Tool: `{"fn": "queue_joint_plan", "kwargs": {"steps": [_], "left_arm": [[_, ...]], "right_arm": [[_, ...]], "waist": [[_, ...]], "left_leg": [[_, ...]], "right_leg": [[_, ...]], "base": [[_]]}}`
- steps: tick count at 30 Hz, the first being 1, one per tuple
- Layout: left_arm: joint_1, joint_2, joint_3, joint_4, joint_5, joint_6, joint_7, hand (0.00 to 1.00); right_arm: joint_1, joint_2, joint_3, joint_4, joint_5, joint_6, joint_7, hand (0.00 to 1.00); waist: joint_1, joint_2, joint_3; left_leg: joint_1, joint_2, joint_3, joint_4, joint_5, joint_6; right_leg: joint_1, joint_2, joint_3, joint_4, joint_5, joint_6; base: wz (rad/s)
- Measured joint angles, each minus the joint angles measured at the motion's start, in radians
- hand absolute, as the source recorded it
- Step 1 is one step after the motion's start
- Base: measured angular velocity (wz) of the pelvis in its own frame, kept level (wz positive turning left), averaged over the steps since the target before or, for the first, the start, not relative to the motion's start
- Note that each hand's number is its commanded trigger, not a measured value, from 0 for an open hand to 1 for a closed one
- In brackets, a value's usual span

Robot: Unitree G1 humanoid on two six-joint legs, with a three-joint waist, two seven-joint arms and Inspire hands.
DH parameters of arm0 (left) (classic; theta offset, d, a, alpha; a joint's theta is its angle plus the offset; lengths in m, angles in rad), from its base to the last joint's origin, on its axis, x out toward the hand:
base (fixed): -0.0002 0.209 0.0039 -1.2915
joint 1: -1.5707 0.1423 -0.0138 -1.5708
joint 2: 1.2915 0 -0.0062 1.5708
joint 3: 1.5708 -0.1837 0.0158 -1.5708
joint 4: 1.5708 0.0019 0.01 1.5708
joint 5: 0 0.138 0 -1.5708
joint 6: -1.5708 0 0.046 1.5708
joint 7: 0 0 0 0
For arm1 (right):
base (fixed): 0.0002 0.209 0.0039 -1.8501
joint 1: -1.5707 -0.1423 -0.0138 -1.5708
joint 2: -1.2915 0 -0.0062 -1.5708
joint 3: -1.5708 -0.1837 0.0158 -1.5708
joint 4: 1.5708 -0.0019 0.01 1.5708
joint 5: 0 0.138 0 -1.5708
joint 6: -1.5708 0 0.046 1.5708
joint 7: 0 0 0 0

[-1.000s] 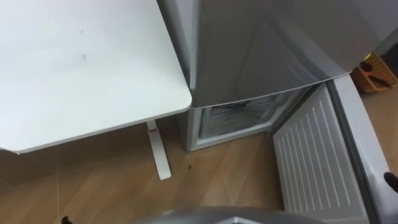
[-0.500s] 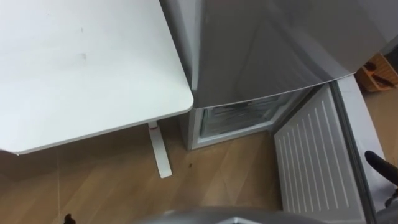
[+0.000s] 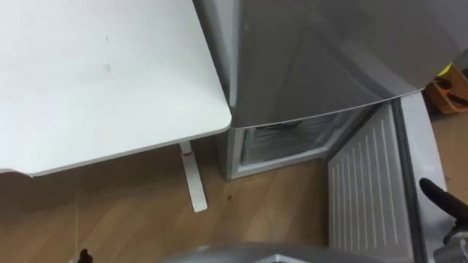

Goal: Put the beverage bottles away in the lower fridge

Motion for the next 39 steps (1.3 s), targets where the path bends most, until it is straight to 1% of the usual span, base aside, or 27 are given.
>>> {"fn": "queue_joint_plan", "kwargs": {"steps": [3,6,7,8,9,10,11,12,14,15,16,18,20,21,24,26,27,28,29,31,33,34,35,36,37,38,39], "left_arm": [[-0.004,-0.003,0.0,0.012,0.0,0.0,0.0,0.0],[-0.007,-0.009,-0.001,0.013,-0.001,0.0,0.005,0.0],[-0.009,-0.012,-0.011,0.013,-0.001,0.0,0.015,0.0],[-0.009,-0.013,-0.024,0.015,-0.001,0.0,0.018,0.0],[-0.009,-0.013,-0.032,0.02,-0.001,0.0,0.019,0.0],[-0.012,-0.016,-0.04,0.031,-0.001,0.0,0.02,0.0],[-0.026,-0.021,-0.043,0.041,-0.001,0.002,0.02,0.0],[-0.028,-0.024,-0.044,0.043,-0.001,0.002,0.02,0.0],[-0.034,-0.035,-0.056,0.051,-0.01,0.002,0.02,0.0],[-0.035,-0.036,-0.064,0.052,-0.013,0.002,0.02,0.0],[-0.037,-0.039,-0.07,0.062,-0.019,0.001,0.019,0.0],[-0.055,-0.042,-0.071,0.082,-0.019,-0.001,0.019,0.0],[-0.064,-0.046,-0.071,0.089,-0.019,-0.001,0.019,0.0],[-0.064,-0.047,-0.072,0.089,-0.019,-0.001,0.019,0.0],[-0.061,-0.046,-0.088,0.087,-0.019,0.0,0.019,0.0],[-0.062,-0.046,-0.112,0.087,-0.019,0.001,0.019,0.0],[-0.061,-0.046,-0.116,0.088,-0.02,0.002,0.019,0.0],[-0.061,-0.046,-0.125,0.088,-0.02,0.004,0.019,0.0],[-0.064,-0.048,-0.129,0.088,-0.019,0.009,0.019,0.0],[-0.074,-0.051,-0.133,0.088,-0.02,0.017,0.017,0.0],[-0.079,-0.05,-0.153,0.089,-0.02,0.021,0.015,0.0],[-0.081,-0.052,-0.162,0.089,-0.02,0.022,0.011,0.0],[-0.082,-0.052,-0.17,0.091,-0.02,0.025,0.008,0.0],[-0.083,-0.054,-0.171,0.09,-0.019,0.029,0.007,0.0],[-0.085,-0.056,-0.177,0.088,-0.018,0.036,0.005,0.0],[-0.085,-0.056,-0.185,0.088,-0.018,0.039,0.004,0.0],[-0.088,-0.056,-0.188,0.087,-0.017,0.041,0.001,0.0]], "right_arm": [[-0.009,0.008,0.0,0.043,0.029,0.004,0.038,0.0],[-0.012,0.019,-0.001,0.065,0.124,0.005,0.057,0.0],[-0.013,0.032,0.0,0.078,0.148,0.011,0.06,0.0],[-0.013,0.048,0.002,0.08,0.158,0.012,0.062,0.0],[-0.012,0.053,0.01,0.081,0.17,0.014,0.064,0.0],[-0.011,0.058,0.03,0.086,0.192,0.02,0.071,0.0],[-0.013,0.064,0.05,0.1,0.216,0.026,0.08,0.0],[-0.015,0.068,0.058,0.11,0.231,0.026,0.084,0.0],[-0.028,0.097,0.08,0.128,0.314,0.027,0.099,0.0],[-0.03,0.102,0.086,0.129,0.335,0.027,0.107,0.0],[-0.036,0.111,0.098,0.131,0.388,0.028,0.124,0.0],[-0.06,0.115,0.119,0.175,0.452,0.032,0.159,0.0],[-0.078,0.119,0.142,0.215,0.522,0.051,0.205,0.0],[-0.081,0.119,0.149,0.225,0.537,0.055,0.215,0.0],[-0.105,0.12,0.177,0.28,0.572,0.061,0.272,0.0],[-0.106,0.12,0.225,0.29,0.618,0.07,0.306,0.0],[-0.106,0.121,0.239,0.29,0.622,0.072,0.315,0.0],[-0.106,0.121,0.265,0.29,0.634,0.081,0.338,0.0],[-0.104,0.121,0.287,0.289,0.647,0.091,0.358,0.0],[-0.102,0.121,0.325,0.289,0.65,0.099,0.384,0.0],[-0.104,0.119,0.367,0.288,0.651,0.108,0.414,0.0],[-0.113,0.12,0.395,0.287,0.651,0.113,0.43,0.0],[-0.124,0.12,0.427,0.283,0.651,0.117,0.443,0.0],[-0.129,0.12,0.44,0.275,0.649,0.12,0.446,0.0],[-0.139,0.119,0.472,0.266,0.65,0.114,0.446,0.0],[-0.146,0.116,0.494,0.264,0.649,0.112,0.458,0.0],[-0.148,0.115,0.507,0.262,0.647,0.112,0.467,0.0]], "waist": [[0.0,-0.001,-0.0006],[-0.002,0.0,-0.0007],[-0.002,-0.001,0.0005],[-0.002,0.004,-0.0004],[-0.002,0.006,-0.0008],[-0.003,0.004,0.0016],[-0.003,0.01,-0.0009],[-0.002,0.01,-0.0005],[-0.001,0.018,-0.0007],[-0.001,0.02,-0.001],[0.0,0.025,0.0007],[0.0,0.027,0.0007],[0.003,0.028,0.0008],[0.005,0.029,0.0006],[0.019,0.032,0.001],[0.027,0.032,0.0008],[0.029,0.031,0.0009],[0.033,0.031,0.001],[0.046,0.036,-0.0009],[0.059,0.038,-0.0016],[0.076,0.041,-0.0009],[0.083,0.047,-0.0031],[0.089,0.047,-0.0001],[0.097,0.046,0.0006],[0.112,0.051,-0.0003],[0.126,0.048,0.0022],[0.133,0.049,0.0026]], "left_leg": [[0.001,0.0,-0.001,0.001,0.0,0.0],[0.001,0.0,-0.007,-0.002,0.0,0.0],[0.0,0.0,-0.009,-0.004,0.0,0.0],[-0.001,0.0,-0.009,-0.004,0.0,0.0],[-0.001,0.0,-0.009,-0.004,0.0,0.0],[-0.002,0.0,-0.009,-0.004,0.0,0.0],[-0.003,0.0,-0.008,-0.004,0.0,0.0],[-0.004,0.0,-0.008,-0.004,0.0,0.0],[-0.006,0.0,-0.005,-0.003,0.0,0.0],[-0.006,0.0,-0.006,-0.002,0.0,0.0],[-0.008,0.0,-0.009,0.003,0.0,0.0],[-0.017,0.0,-0.017,0.012,0.0,0.0],[-0.02,0.0,-0.022,0.012,0.0,0.0],[-0.02,0.0,-0.024,0.012,0.0,0.0],[-0.021,0.0,-0.026,0.014,0.0,0.0],[-0.021,-0.001,-0.033,0.016,0.0,0.0],[-0.021,-0.001,-0.033,0.016,0.0,0.0],[-0.02,0.0,-0.033,0.016,0.0,0.0],[-0.021,0.0,-0.033,0.017,0.0,0.0],[-0.023,0.0,-0.033,0.019,0.0,0.0],[-0.026,0.001,-0.033,0.018,0.0,0.0],[-0.036,0.001,-0.04,0.023,0.0,0.0],[-0.042,0.001,-0.048,0.028,0.0,0.0],[-0.043,0.001,-0.048,0.029,0.0,0.0],[-0.046,0.002,-0.049,0.03,0.0,0.0],[-0.047,0.002,-0.05,0.032,0.0,0.0],[-0.048,0.002,-0.051,0.032,0.0,0.0]], "right_leg": [[0.007,0.0,-0.001,0.0,0.002,0.0],[0.01,0.0,-0.002,0.0,0.002,0.001],[0.01,0.0,-0.001,0.0,0.002,0.001],[0.01,0.001,-0.001,0.0,0.002,0.001],[0.01,0.001,-0.001,0.0,0.002,0.001],[0.008,0.001,-0.001,0.0,0.002,0.001],[0.006,0.001,-0.001,-0.001,0.002,0.001],[0.005,0.001,-0.001,-0.001,0.002,0.001],[0.003,0.001,-0.001,0.0,0.003,0.0],[0.003,0.001,-0.001,0.0,0.003,0.0],[0.0,0.0,-0.005,0.0,0.003,0.0],[-0.006,0.0,-0.011,-0.001,0.003,0.0],[-0.006,-0.001,-0.024,-0.001,0.003,0.0],[-0.005,-0.001,-0.026,-0.001,0.003,0.0],[0.004,-0.002,-0.031,-0.002,0.003,0.0],[0.01,-0.003,-0.045,-0.003,0.003,0.0],[0.01,-0.003,-0.046,-0.003,0.003,0.0],[0.01,-0.003,-0.047,-0.003,0.003,0.0],[0.01,-0.003,-0.047,-0.003,0.003,0.0],[0.01,-0.003,-0.048,-0.002,0.003,0.0],[0.008,-0.003,-0.048,-0.002,0.004,-0.001],[0.005,-0.003,-0.052,-0.002,0.005,-0.002],[0.004,-0.002,-0.057,-0.002,0.005,-0.002],[0.002,-0.002,-0.056,-0.002,0.006,-0.002],[0.0,-0.001,-0.056,-0.002,0.006,-0.003],[-0.001,-0.001,-0.057,-0.002,0.006,-0.003],[-0.001,-0.001,-0.057,-0.002,0.006,-0.003]], "base": [[0.0],[0.03],[0.0],[0.0],[0.0],[0.0],[0.0],[0.0],[0.0],[0.0],[0.05],[0.09],[0.13],[0.09],[0.03],[0.11],[0.04],[0.0],[0.0],[0.0],[0.02],[0.14],[0.13],[0.06],[0.0],[0.0],[0.06]]}}
